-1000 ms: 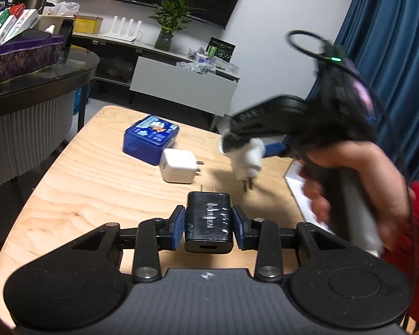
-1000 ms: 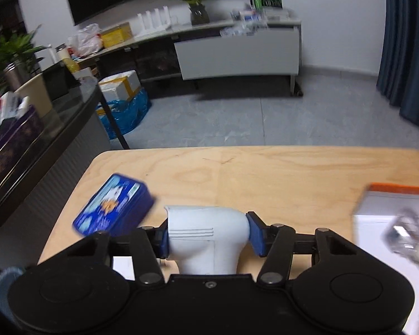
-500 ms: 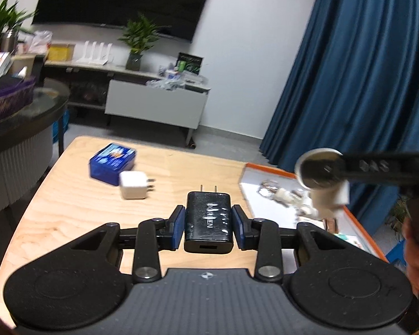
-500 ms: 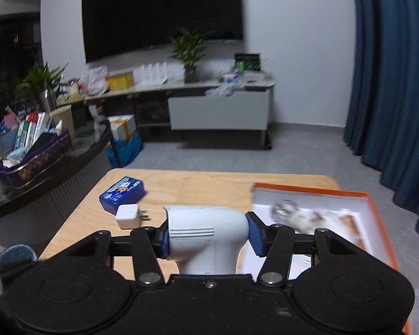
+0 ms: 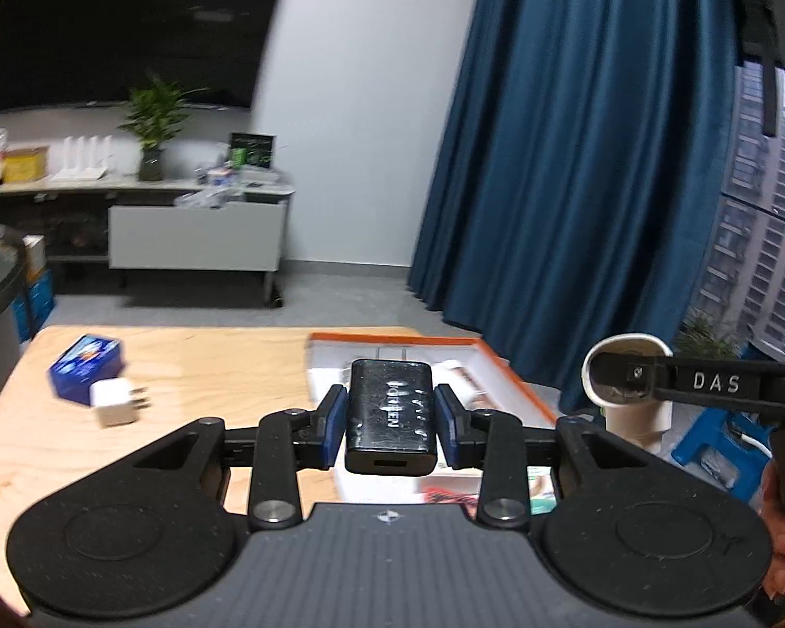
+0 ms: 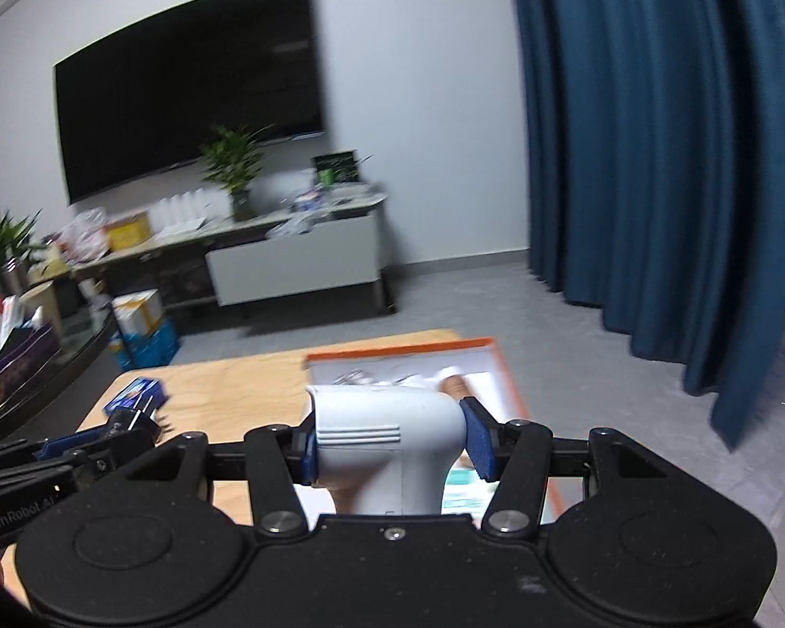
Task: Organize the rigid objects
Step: 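Carry the black charger and white plug adapter over the white box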
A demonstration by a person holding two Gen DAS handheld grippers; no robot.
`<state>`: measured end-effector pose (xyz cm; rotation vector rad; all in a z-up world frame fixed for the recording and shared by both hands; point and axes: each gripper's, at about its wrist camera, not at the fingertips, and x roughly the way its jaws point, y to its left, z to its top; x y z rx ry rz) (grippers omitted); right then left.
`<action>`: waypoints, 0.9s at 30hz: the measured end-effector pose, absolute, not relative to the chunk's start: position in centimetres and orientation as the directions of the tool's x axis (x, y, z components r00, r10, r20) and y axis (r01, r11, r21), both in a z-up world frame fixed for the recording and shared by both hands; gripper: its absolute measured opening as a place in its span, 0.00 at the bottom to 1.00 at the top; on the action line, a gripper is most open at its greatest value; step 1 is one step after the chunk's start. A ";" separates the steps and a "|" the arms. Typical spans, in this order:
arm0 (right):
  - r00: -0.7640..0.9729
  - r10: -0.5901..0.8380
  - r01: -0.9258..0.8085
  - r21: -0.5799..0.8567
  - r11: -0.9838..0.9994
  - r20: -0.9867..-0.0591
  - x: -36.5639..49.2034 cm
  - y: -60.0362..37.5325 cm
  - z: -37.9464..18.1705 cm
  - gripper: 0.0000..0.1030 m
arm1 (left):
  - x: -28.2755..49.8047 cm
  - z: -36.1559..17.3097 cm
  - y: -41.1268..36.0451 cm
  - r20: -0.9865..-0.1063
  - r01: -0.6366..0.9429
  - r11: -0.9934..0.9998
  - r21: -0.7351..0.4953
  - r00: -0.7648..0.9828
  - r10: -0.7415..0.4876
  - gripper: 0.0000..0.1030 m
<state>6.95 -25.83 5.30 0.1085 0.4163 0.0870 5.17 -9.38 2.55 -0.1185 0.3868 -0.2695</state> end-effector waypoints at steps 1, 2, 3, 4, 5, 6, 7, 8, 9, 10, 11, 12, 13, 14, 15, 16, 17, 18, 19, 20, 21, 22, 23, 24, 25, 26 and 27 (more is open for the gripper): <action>0.914 0.102 -0.056 0.126 0.990 -0.392 6.7 -26.4 5.4 0.61 | 5.4 2.6 -9.9 -0.354 0.245 0.955 -0.165 0.889 -0.289 0.35; 0.917 0.096 -0.050 0.127 0.991 -0.387 6.6 -26.8 5.4 0.61 | 5.6 2.6 -10.3 -0.353 0.252 0.953 -0.167 0.888 -0.296 0.35; 0.919 0.088 -0.043 0.125 0.991 -0.384 6.5 -27.2 5.5 0.61 | 5.9 2.6 -10.7 -0.353 0.260 0.951 -0.167 0.885 -0.303 0.35; 0.921 0.082 -0.037 0.124 0.992 -0.381 6.5 -27.6 5.5 0.61 | 6.1 2.6 -11.1 -0.353 0.267 0.950 -0.165 0.883 -0.309 0.35; 0.922 0.078 -0.032 0.127 0.991 -0.379 6.5 -28.0 5.5 0.61 | 6.4 2.6 -11.5 -0.352 0.271 0.949 -0.161 0.882 -0.312 0.35; 0.922 0.077 -0.029 0.131 0.991 -0.379 6.6 -28.4 5.4 0.61 | 6.6 2.6 -11.8 -0.352 0.275 0.948 -0.159 0.882 -0.315 0.35; 0.922 0.077 -0.026 0.137 0.990 -0.380 6.6 -28.9 5.3 0.61 | 6.8 2.6 -12.0 -0.352 0.281 0.946 -0.160 0.880 -0.320 0.35; 0.921 0.078 -0.025 0.142 0.990 -0.383 6.6 -29.3 5.2 0.61 | 7.1 2.5 -12.1 -0.352 0.285 0.945 -0.161 0.878 -0.324 0.35; 0.919 0.079 -0.024 0.145 0.989 -0.386 6.9 -29.6 5.0 0.61 | 7.3 2.5 -12.2 -0.353 0.286 0.945 -0.159 0.877 -0.325 0.35; 0.918 0.080 -0.025 0.145 0.989 -0.389 7.1 -29.7 4.9 0.61 | 7.6 2.4 -12.3 -0.354 0.288 0.945 -0.156 0.877 -0.325 0.35; 0.916 0.083 -0.027 0.145 0.989 -0.394 7.3 -29.9 4.8 0.61 | 7.8 2.3 -12.3 -0.357 0.288 0.945 -0.153 0.876 -0.325 0.35; 0.914 0.086 -0.030 0.145 0.989 -0.397 7.6 -29.9 4.6 0.61 | 8.1 2.2 -12.3 -0.360 0.286 0.946 -0.152 0.875 -0.323 0.35; 0.913 0.091 -0.034 0.146 0.989 -0.398 7.8 -30.0 4.5 0.61 | 8.4 2.0 -12.2 -0.364 0.283 0.947 -0.153 0.875 -0.320 0.35; 0.911 0.096 -0.039 0.149 0.988 -0.401 8.2 -30.1 4.4 0.61 | 8.8 1.9 -12.1 -0.368 0.278 0.948 -0.156 0.874 -0.318 0.35; 0.909 0.103 -0.044 0.153 0.987 -0.403 8.6 -30.1 4.3 0.61 | 8.9 1.9 -12.2 -0.373 0.274 0.949 -0.159 0.873 -0.314 0.35; 0.907 0.110 -0.048 0.159 0.986 -0.407 9.1 -30.2 4.1 0.61 | 9.1 1.9 -12.1 -0.377 0.268 0.950 -0.161 0.873 -0.310 0.35; 0.905 0.113 -0.049 0.163 0.985 -0.410 9.5 -30.2 4.1 0.61 | 9.5 1.8 -12.1 -0.380 0.263 0.951 -0.161 0.873 -0.306 0.35; 0.904 0.116 -0.050 0.166 0.985 -0.412 9.9 -30.2 4.0 0.61 | 9.9 1.7 -11.9 -0.384 0.259 0.953 -0.161 0.873 -0.302 0.35; 0.903 0.118 -0.052 0.168 0.984 -0.413 10.3 -30.2 3.9 0.61 | 9.9 1.7 -11.9 -0.386 0.254 0.954 -0.158 0.873 -0.297 0.35; 0.902 0.121 -0.054 0.170 0.984 -0.414 10.7 -30.2 3.8 0.61 | 10.1 1.7 -12.0 -0.390 0.250 0.956 -0.155 0.873 -0.292 0.35; 0.900 0.124 -0.056 0.171 0.984 -0.417 11.1 -30.1 3.7 0.61 | 10.4 1.6 -11.9 -0.394 0.246 0.957 -0.156 0.873 -0.288 0.35; 0.899 0.124 -0.057 0.170 0.984 -0.420 11.5 -30.0 3.6 0.61 | 10.8 1.6 -11.8 -0.398 0.242 0.957 -0.158 0.872 -0.286 0.35; 0.898 0.123 -0.056 0.167 0.984 -0.423 11.9 -29.9 3.4 0.61 | 11.2 1.4 -11.6 -0.402 0.237 0.958 -0.161 0.871 -0.283 0.35; 0.896 0.123 -0.057 0.166 0.985 -0.426 12.1 -29.8 3.3 0.61 | 11.4 1.4 -11.6 -0.405 0.231 0.959 -0.163 0.871 -0.279 0.35; 0.895 0.126 -0.057 0.169 0.984 -0.429 12.5 -29.7 3.2 0.61 | 11.6 1.4 -11.5 -0.410 0.226 0.960 -0.166 0.870 -0.275 0.35; 0.892 0.129 -0.058 0.173 0.983 -0.432 12.8 -29.7 3.0 0.61 | 11.9 1.3 -11.3 -0.414 0.222 0.960 -0.171 0.868 -0.274 0.35; 0.890 0.132 -0.060 0.174 0.983 -0.438 13.2 -29.6 2.8 0.61 | 12.1 1.2 -11.4 -0.420 0.219 0.961 -0.170 0.866 -0.271 0.35</action>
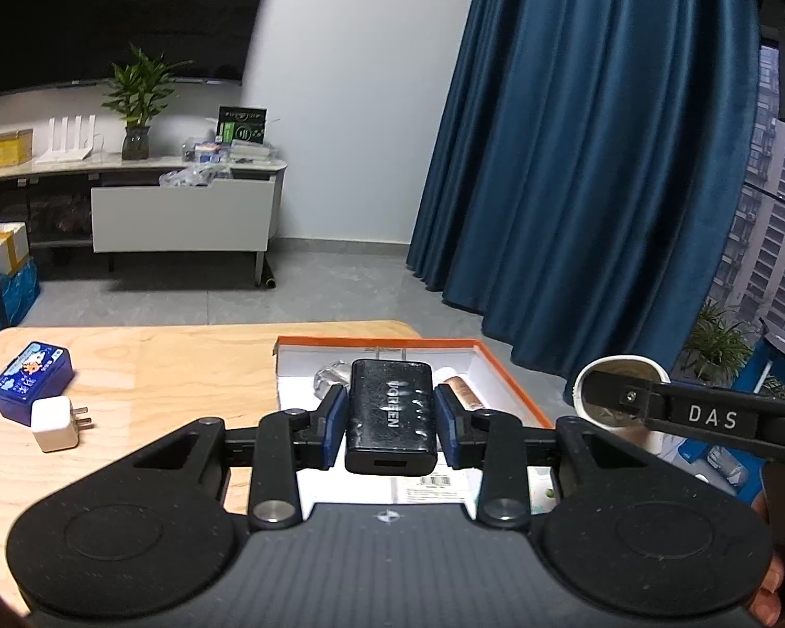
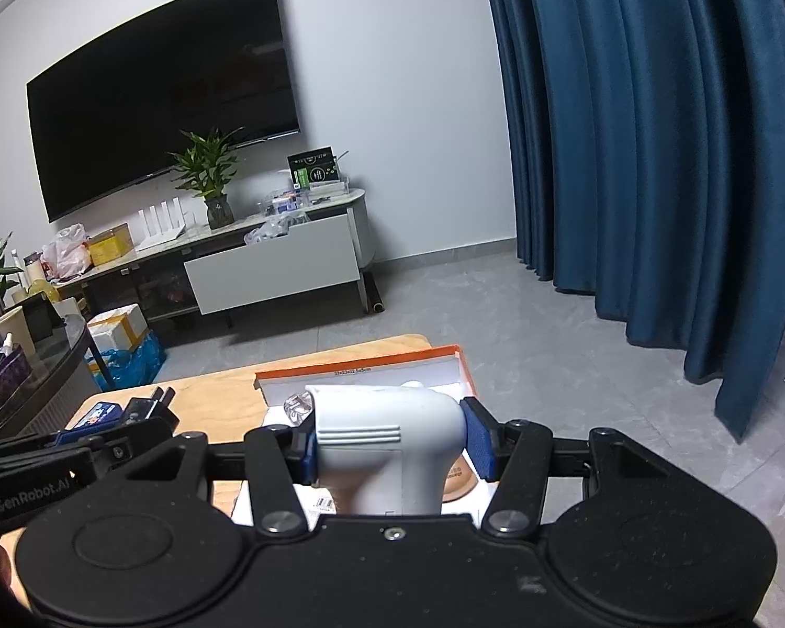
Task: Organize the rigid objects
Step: 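Carry the black charger and white plug adapter over the white box, then lower the black charger with the left tool while the right tool lowers the plug adapter into the box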
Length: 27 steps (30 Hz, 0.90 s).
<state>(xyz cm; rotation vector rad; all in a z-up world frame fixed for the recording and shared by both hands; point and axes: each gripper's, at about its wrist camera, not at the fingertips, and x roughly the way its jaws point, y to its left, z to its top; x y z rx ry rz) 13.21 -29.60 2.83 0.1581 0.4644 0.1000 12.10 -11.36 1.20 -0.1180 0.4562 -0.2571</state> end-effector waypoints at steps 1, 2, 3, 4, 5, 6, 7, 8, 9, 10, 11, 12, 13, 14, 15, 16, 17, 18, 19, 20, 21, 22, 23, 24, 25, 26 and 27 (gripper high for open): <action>0.886 0.133 -0.060 0.174 0.983 -0.444 13.6 -29.5 2.6 0.61 | 12.4 1.1 -11.3 -0.426 0.215 0.962 -0.167 0.864 -0.267 0.35; 0.883 0.134 -0.062 0.172 0.983 -0.450 14.0 -29.4 2.5 0.61 | 12.5 1.0 -11.4 -0.433 0.212 0.963 -0.168 0.861 -0.265 0.35; 0.880 0.136 -0.064 0.170 0.983 -0.454 14.2 -29.3 2.3 0.61 | 12.8 0.9 -11.4 -0.439 0.210 0.963 -0.171 0.858 -0.266 0.35; 0.878 0.137 -0.065 0.169 0.983 -0.459 14.6 -29.2 2.2 0.61 | 12.9 0.9 -11.4 -0.442 0.210 0.963 -0.171 0.857 -0.266 0.35; 0.876 0.137 -0.064 0.169 0.984 -0.463 14.8 -29.2 2.1 0.61 | 13.1 0.9 -11.4 -0.444 0.210 0.963 -0.170 0.856 -0.265 0.35; 0.875 0.136 -0.062 0.170 0.983 -0.465 15.0 -29.2 1.9 0.61 | 13.3 0.8 -11.4 -0.449 0.209 0.963 -0.171 0.853 -0.265 0.35; 0.873 0.134 -0.059 0.172 0.983 -0.468 15.3 -29.2 1.8 0.61 | 13.5 0.8 -11.4 -0.456 0.208 0.963 -0.173 0.850 -0.265 0.35; 0.871 0.131 -0.055 0.172 0.984 -0.473 15.5 -29.2 1.6 0.61 | 13.7 0.7 -11.5 -0.462 0.206 0.963 -0.174 0.847 -0.264 0.35; 0.869 0.129 -0.052 0.171 0.984 -0.479 15.6 -29.2 1.5 0.61 | 13.7 0.7 -11.5 -0.468 0.204 0.963 -0.174 0.843 -0.263 0.35; 0.866 0.128 -0.051 0.170 0.984 -0.483 15.8 -29.1 1.4 0.61 | 13.8 0.6 -11.6 -0.476 0.205 0.963 -0.174 0.839 -0.264 0.35; 0.864 0.129 -0.051 0.171 0.984 -0.487 15.9 -29.1 1.4 0.61 | 14.0 0.6 -11.6 -0.484 0.207 0.963 -0.172 0.834 -0.266 0.35; 0.861 0.131 -0.051 0.174 0.983 -0.491 16.0 -29.1 1.3 0.61 | 14.1 0.6 -11.7 -0.493 0.210 0.963 -0.170 0.828 -0.267 0.35; 0.859 0.132 -0.048 0.178 0.983 -0.494 16.2 -29.3 1.3 0.61 | 14.2 0.6 -11.7 -0.501 0.210 0.963 -0.170 0.823 -0.268 0.35; 0.858 0.128 -0.043 0.179 0.983 -0.497 16.3 -29.3 1.3 0.61 | 14.3 0.6 -11.7 -0.508 0.213 0.962 -0.171 0.817 -0.272 0.35; 0.858 0.125 -0.039 0.180 0.983 -0.498 16.4 -29.4 1.3 0.61 | 14.5 0.5 -11.7 -0.516 0.220 0.960 -0.172 0.810 -0.278 0.35; 0.857 0.122 -0.034 0.183 0.983 -0.500 16.5 -29.5 1.2 0.61 | 14.7 0.6 -11.7 -0.522 0.226 0.959 -0.169 0.805 -0.282 0.35; 0.855 0.122 -0.029 0.188 0.982 -0.503 16.7 -29.5 1.1 0.61 | 14.9 0.6 -11.7 -0.528 0.230 0.960 -0.161 0.802 -0.281 0.35; 0.854 0.123 -0.027 0.194 0.981 -0.506 16.9 -29.6 1.0 0.61 | 15.1 0.6 -11.7 -0.534 0.232 0.960 -0.156 0.798 -0.279 0.35; 0.852 0.123 -0.023 0.198 0.980 -0.509 17.1 -29.7 1.0 0.61 | 15.3 0.6 -11.7 -0.540 0.233 0.960 -0.155 0.794 -0.280 0.35; 0.850 0.121 -0.020 0.199 0.980 -0.513 17.5 -29.7 0.9 0.61 | 15.4 0.7 -11.7 -0.544 0.234 0.960 -0.152 0.792 -0.279 0.35; 0.849 0.122 -0.018 0.202 0.979 -0.515 17.6 -29.6 0.8 0.61 | 15.6 0.7 -11.7 -0.547 0.235 0.961 -0.145 0.791 -0.276 0.35; 0.847 0.123 -0.017 0.205 0.979 -0.517 17.8 -29.7 0.7 0.61 | 15.8 0.7 -11.7 -0.550 0.236 0.962 -0.140 0.789 -0.274 0.35; 0.846 0.126 -0.018 0.208 0.978 -0.518 17.9 -29.7 0.6 0.61 | 15.9 0.7 -11.8 -0.553 0.238 0.961 -0.139 0.787 -0.275 0.35; 0.844 0.128 -0.018 0.212 0.977 -0.520 18.0 -29.8 0.5 0.61 | 16.0 0.7 -11.8 -0.557 0.237 0.961 -0.140 0.784 -0.274 0.35; 0.843 0.131 -0.018 0.215 0.976 -0.521 18.1 -29.7 0.4 0.61 | 16.1 0.7 -11.9 -0.561 0.237 0.962 -0.136 0.782 -0.272 0.35; 0.842 0.135 -0.021 0.219 0.975 -0.522 18.2 -29.8 0.3 0.61 | 16.2 0.7 -12.0 -0.564 0.239 0.962 -0.133 0.779 -0.272 0.35; 0.841 0.141 -0.023 0.225 0.974 -0.523 18.3 -29.9 0.2 0.61 | 16.3 0.6 -12.1 -0.568 0.240 0.962 -0.131 0.777 -0.272 0.35</action>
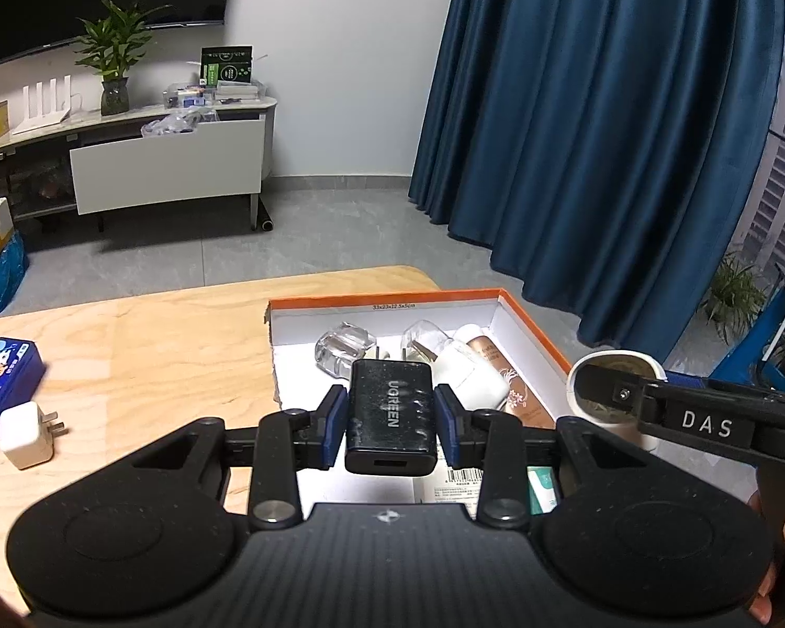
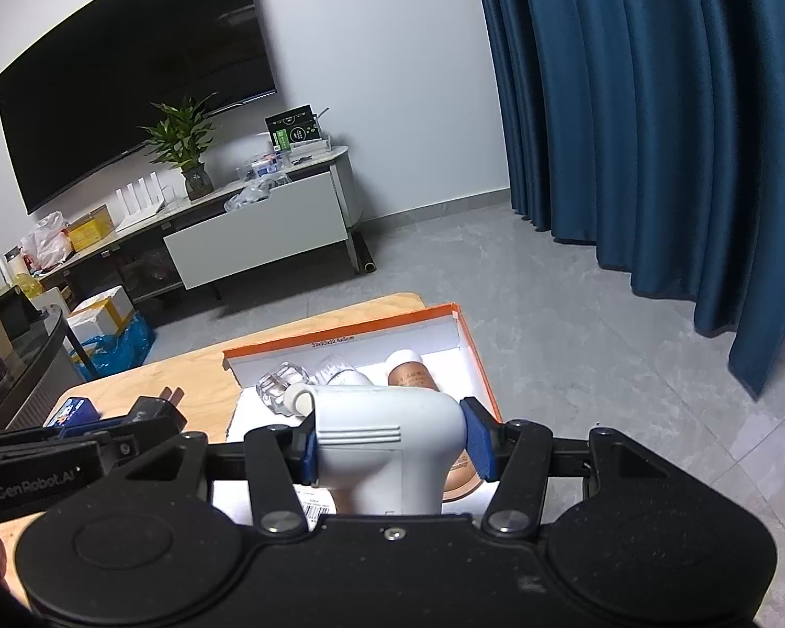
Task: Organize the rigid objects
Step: 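Lower the black charger with the left tool while the right tool lowers the plug adapter into the box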
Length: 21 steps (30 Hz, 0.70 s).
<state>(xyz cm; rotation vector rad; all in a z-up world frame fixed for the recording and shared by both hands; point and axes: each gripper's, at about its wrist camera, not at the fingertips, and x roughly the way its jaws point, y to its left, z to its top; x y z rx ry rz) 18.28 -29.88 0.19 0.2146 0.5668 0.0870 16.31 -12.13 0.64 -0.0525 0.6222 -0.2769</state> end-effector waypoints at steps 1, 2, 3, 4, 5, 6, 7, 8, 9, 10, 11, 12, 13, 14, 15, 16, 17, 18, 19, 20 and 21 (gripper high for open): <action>0.840 0.146 -0.025 0.232 0.972 -0.522 18.4 -30.1 0.1 0.61 | 16.4 0.6 -12.2 -0.571 0.239 0.962 -0.129 0.775 -0.270 0.35; 0.839 0.148 -0.026 0.234 0.972 -0.523 18.5 -30.2 0.0 0.61 | 16.6 0.6 -12.3 -0.574 0.239 0.962 -0.130 0.773 -0.269 0.35; 0.839 0.147 -0.025 0.233 0.972 -0.525 18.5 -30.2 0.0 0.61 | 16.7 0.6 -12.4 -0.576 0.239 0.962 -0.132 0.771 -0.271 0.35; 0.838 0.145 -0.024 0.230 0.973 -0.526 18.5 -30.3 0.0 0.61 | 16.7 0.6 -12.4 -0.579 0.238 0.962 -0.134 0.769 -0.270 0.35; 0.837 0.145 -0.023 0.230 0.973 -0.527 18.6 -30.3 -0.1 0.61 | 16.8 0.5 -12.5 -0.581 0.237 0.962 -0.132 0.768 -0.270 0.35; 0.836 0.146 -0.023 0.232 0.972 -0.529 18.7 -30.4 -0.1 0.61 | 16.8 0.5 -12.5 -0.582 0.238 0.962 -0.132 0.767 -0.269 0.35; 0.834 0.149 -0.024 0.235 0.972 -0.531 18.7 -30.4 -0.1 0.61 | 16.9 0.5 -12.4 -0.585 0.237 0.962 -0.135 0.765 -0.271 0.35; 0.833 0.152 -0.026 0.237 0.971 -0.532 18.8 -30.4 -0.1 0.61 | 17.0 0.4 -12.4 -0.587 0.236 0.962 -0.138 0.762 -0.271 0.35; 0.832 0.154 -0.029 0.237 0.971 -0.533 18.8 -30.3 -0.1 0.61 | 17.1 0.4 -12.4 -0.589 0.233 0.962 -0.140 0.762 -0.270 0.35; 0.831 0.156 -0.030 0.236 0.971 -0.534 18.8 -30.2 0.0 0.61 | 17.2 0.3 -12.4 -0.590 0.230 0.963 -0.141 0.761 -0.269 0.35; 0.830 0.158 -0.033 0.237 0.971 -0.534 18.9 -30.2 0.1 0.61 | 17.3 0.3 -12.3 -0.592 0.226 0.963 -0.143 0.760 -0.267 0.35; 0.830 0.161 -0.036 0.237 0.971 -0.534 18.9 -30.2 0.2 0.61 | 17.4 0.2 -12.3 -0.595 0.223 0.964 -0.145 0.758 -0.265 0.35; 0.830 0.161 -0.036 0.236 0.971 -0.534 18.9 -30.1 0.2 0.61 | 17.5 0.2 -12.2 -0.597 0.220 0.964 -0.149 0.757 -0.265 0.35; 0.831 0.160 -0.037 0.233 0.972 -0.533 18.9 -30.1 0.2 0.61 | 17.6 0.2 -12.1 -0.599 0.217 0.964 -0.155 0.755 -0.266 0.35; 0.831 0.158 -0.037 0.230 0.973 -0.533 18.9 -30.2 0.3 0.61 | 17.7 0.2 -12.0 -0.600 0.213 0.964 -0.160 0.754 -0.266 0.35; 0.832 0.157 -0.037 0.228 0.973 -0.532 19.0 -30.2 0.4 0.61 | 17.7 0.2 -11.9 -0.601 0.210 0.964 -0.162 0.754 -0.265 0.35; 0.833 0.156 -0.037 0.227 0.973 -0.531 19.1 -30.1 0.6 0.61 | 17.8 0.2 -11.9 -0.602 0.209 0.964 -0.165 0.753 -0.266 0.35; 0.834 0.153 -0.037 0.224 0.974 -0.530 19.2 -30.1 0.7 0.61 | 17.9 0.2 -11.9 -0.602 0.207 0.964 -0.169 0.752 -0.267 0.35; 0.835 0.152 -0.038 0.221 0.975 -0.529 19.2 -30.0 0.9 0.61 | 18.0 0.2 -11.8 -0.603 0.205 0.963 -0.174 0.751 -0.269 0.35; 0.836 0.152 -0.041 0.217 0.975 -0.527 19.3 -30.0 1.0 0.61 | 18.0 0.1 -11.7 -0.605 0.204 0.962 -0.180 0.748 -0.272 0.35; 0.837 0.153 -0.045 0.212 0.976 -0.526 19.4 -29.9 1.2 0.61 | 18.1 0.1 -11.7 -0.604 0.205 0.961 -0.187 0.747 -0.277 0.35</action>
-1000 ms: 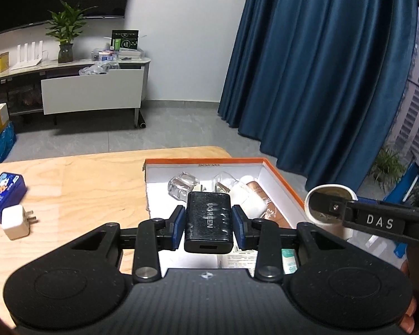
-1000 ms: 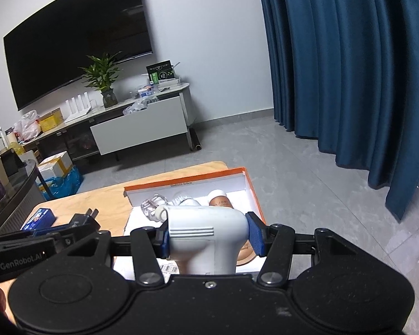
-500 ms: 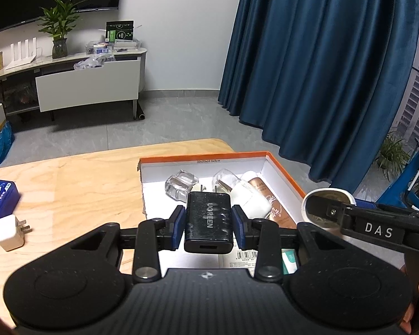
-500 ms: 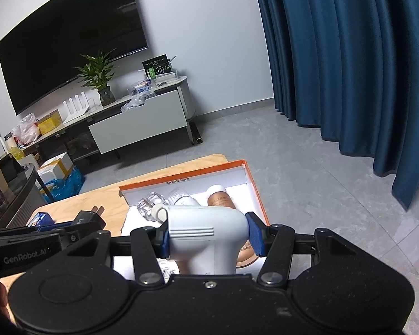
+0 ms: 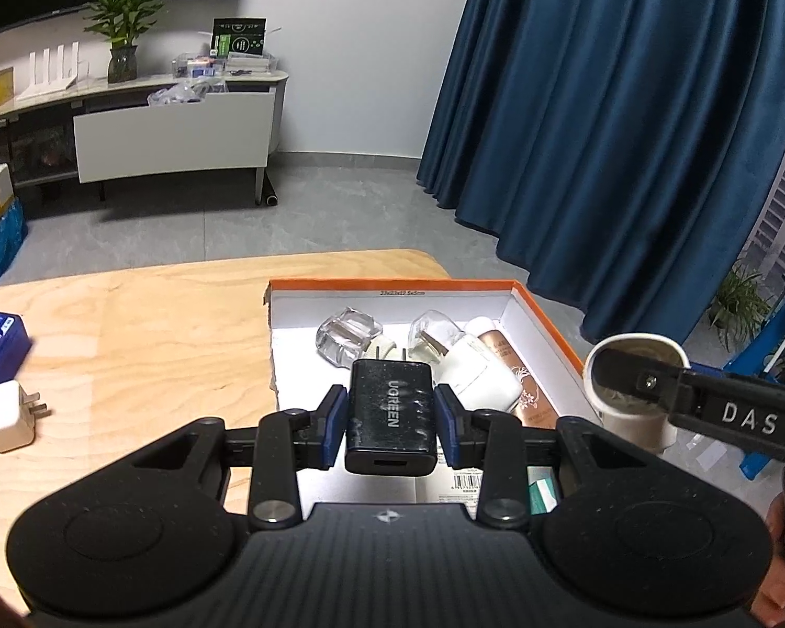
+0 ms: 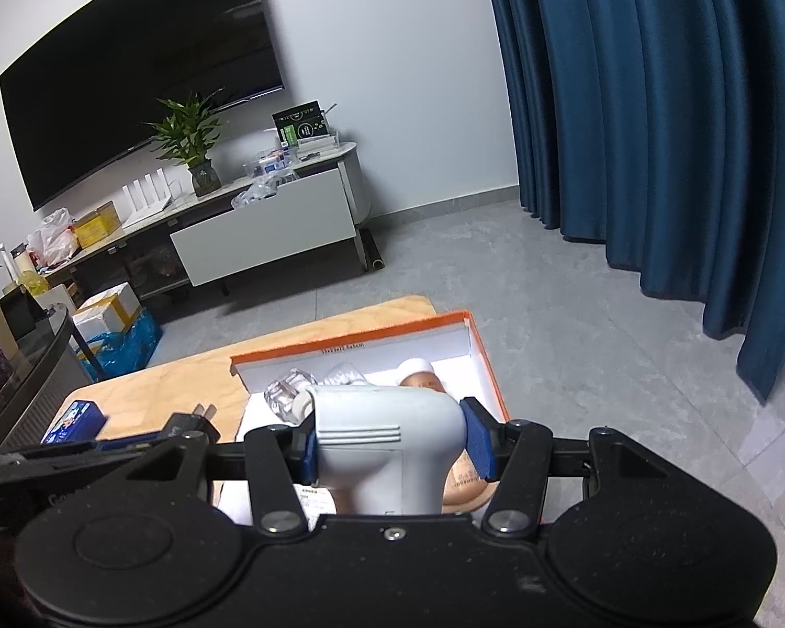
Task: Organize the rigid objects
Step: 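Lower the black charger with the left tool while the right tool lowers the plug adapter into the box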
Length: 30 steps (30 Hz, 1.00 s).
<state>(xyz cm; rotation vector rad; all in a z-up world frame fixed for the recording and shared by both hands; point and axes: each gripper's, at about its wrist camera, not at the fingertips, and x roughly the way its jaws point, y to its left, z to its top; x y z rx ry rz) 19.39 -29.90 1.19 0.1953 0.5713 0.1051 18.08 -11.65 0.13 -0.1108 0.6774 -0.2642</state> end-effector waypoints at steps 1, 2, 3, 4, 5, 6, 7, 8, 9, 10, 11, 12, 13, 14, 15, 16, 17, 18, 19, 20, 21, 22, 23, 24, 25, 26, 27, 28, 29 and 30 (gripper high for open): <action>0.838 0.151 -0.048 0.205 0.978 -0.525 19.5 -29.8 1.3 0.61 | 18.1 0.1 -11.6 -0.604 0.205 0.960 -0.189 0.747 -0.278 0.35; 0.839 0.146 -0.048 0.197 0.979 -0.525 19.6 -29.8 1.5 0.61 | 18.2 0.1 -11.6 -0.604 0.204 0.960 -0.190 0.747 -0.278 0.35; 0.838 0.142 -0.045 0.192 0.980 -0.526 19.7 -29.8 1.6 0.61 | 18.3 0.0 -11.5 -0.606 0.206 0.959 -0.193 0.744 -0.281 0.35; 0.838 0.139 -0.043 0.189 0.981 -0.527 19.8 -29.8 1.6 0.61 | 18.3 0.0 -11.5 -0.606 0.205 0.959 -0.197 0.743 -0.284 0.35; 0.838 0.135 -0.041 0.186 0.982 -0.529 19.9 -29.8 1.7 0.61 | 18.4 0.0 -11.5 -0.608 0.205 0.959 -0.196 0.742 -0.283 0.35; 0.837 0.130 -0.038 0.181 0.983 -0.531 20.0 -29.8 1.8 0.61 | 18.4 -0.1 -11.6 -0.608 0.205 0.959 -0.196 0.742 -0.283 0.35; 0.837 0.127 -0.037 0.176 0.984 -0.532 20.1 -29.7 1.8 0.61 | 18.5 -0.1 -11.6 -0.609 0.206 0.958 -0.200 0.740 -0.286 0.35; 0.837 0.126 -0.037 0.174 0.984 -0.532 20.2 -29.7 1.9 0.61 | 18.5 -0.1 -11.6 -0.610 0.206 0.957 -0.202 0.739 -0.288 0.35; 0.837 0.125 -0.037 0.173 0.984 -0.532 20.3 -29.6 2.0 0.61 | 18.6 -0.1 -11.6 -0.610 0.207 0.957 -0.203 0.738 -0.289 0.35; 0.838 0.125 -0.037 0.172 0.984 -0.531 20.3 -29.6 2.0 0.61 | 18.6 -0.1 -11.6 -0.609 0.208 0.957 -0.204 0.738 -0.290 0.35; 0.838 0.124 -0.037 0.172 0.984 -0.531 20.3 -29.6 2.0 0.61 | 18.7 -0.1 -11.7 -0.608 0.211 0.956 -0.205 0.738 -0.293 0.35; 0.839 0.125 -0.038 0.172 0.984 -0.530 20.4 -29.6 2.1 0.61 | 18.7 -0.1 -11.7 -0.607 0.211 0.956 -0.206 0.739 -0.294 0.35; 0.839 0.125 -0.038 0.171 0.985 -0.530 20.5 -29.6 2.1 0.61 | 18.7 -0.1 -11.7 -0.606 0.210 0.956 -0.206 0.740 -0.293 0.35; 0.839 0.124 -0.039 0.169 0.985 -0.530 20.7 -29.5 2.2 0.61 | 18.8 -0.1 -11.7 -0.606 0.210 0.956 -0.207 0.739 -0.294 0.35; 0.839 0.123 -0.040 0.166 0.985 -0.530 20.9 -29.5 2.2 0.61 | 18.8 -0.1 -11.7 -0.606 0.210 0.955 -0.209 0.738 -0.296 0.35; 0.838 0.124 -0.040 0.166 0.985 -0.532 21.1 -29.6 2.2 0.61 | 18.8 -0.2 -11.7 -0.606 0.210 0.955 -0.210 0.738 -0.295 0.35; 0.836 0.124 -0.040 0.166 0.985 -0.534 21.3 -29.6 2.2 0.61 | 18.9 -0.2 -11.8 -0.606 0.209 0.955 -0.210 0.738 -0.295 0.35; 0.835 0.125 -0.040 0.167 0.985 -0.536 21.4 -29.6 2.2 0.61 | 18.9 -0.2 -11.8 -0.607 0.211 0.955 -0.210 0.738 -0.296 0.35; 0.833 0.126 -0.041 0.168 0.985 -0.538 21.7 -29.6 2.2 0.61 | 18.9 -0.2 -11.8 -0.607 0.211 0.955 -0.209 0.738 -0.295 0.35; 0.832 0.128 -0.042 0.168 0.985 -0.540 21.9 -29.6 2.2 0.61 | 18.9 -0.2 -11.8 -0.607 0.212 0.955 -0.208 0.738 -0.295 0.35; 0.831 0.130 -0.044 0.168 0.985 -0.541 22.0 -29.6 2.2 0.61 | 18.9 -0.2 -11.8 -0.608 0.211 0.955 -0.208 0.737 -0.295 0.35; 0.831 0.130 -0.046 0.167 0.985 -0.541 22.2 -29.5 2.2 0.61 | 18.9 -0.2 -11.8 -0.609 0.211 0.955 -0.210 0.736 -0.296 0.35; 0.830 0.130 -0.048 0.163 0.985 -0.542 22.3 -29.5 2.2 0.61 | 19.0 -0.2 -11.8 -0.609 0.209 0.955 -0.211 0.736 -0.296 0.35; 0.830 0.130 -0.050 0.160 0.986 -0.542 22.4 -29.4 2.1 0.61 | 19.0 -0.2 -11.7 -0.609 0.206 0.955 -0.213 0.736 -0.295 0.35; 0.830 0.130 -0.052 0.158 0.986 -0.543 22.6 -29.3 2.1 0.61 | 19.0 -0.2 -11.7 -0.609 0.206 0.955 -0.214 0.736 -0.295 0.35; 0.829 0.130 -0.053 0.155 0.986 -0.544 22.8 -29.2 2.1 0.61 | 19.0 -0.2 -11.8 -0.609 0.207 0.955 -0.213 0.736 -0.295 0.35; 0.828 0.130 -0.055 0.153 0.987 -0.546 23.0 -29.2 2.1 0.61 | 19.0 -0.2 -11.8 -0.608 0.207 0.955 -0.211 0.737 -0.294 0.35; 0.827 0.129 -0.055 0.151 0.987 -0.547 23.2 -29.1 2.1 0.61 | 19.1 -0.2 -11.8 -0.609 0.207 0.956 -0.209 0.737 -0.293 0.35; 0.828 0.127 -0.054 0.148 0.988 -0.547 23.3 -29.1 2.2 0.61 | 19.2 -0.2 -11.7 -0.609 0.207 0.956 -0.209 0.737 -0.293 0.35; 0.828 0.126 -0.054 0.145 0.988 -0.546 23.5 -29.1 2.2 0.61 | 19.3 -0.3 -11.7 -0.610 0.205 0.956 -0.209 0.737 -0.291 0.35</action>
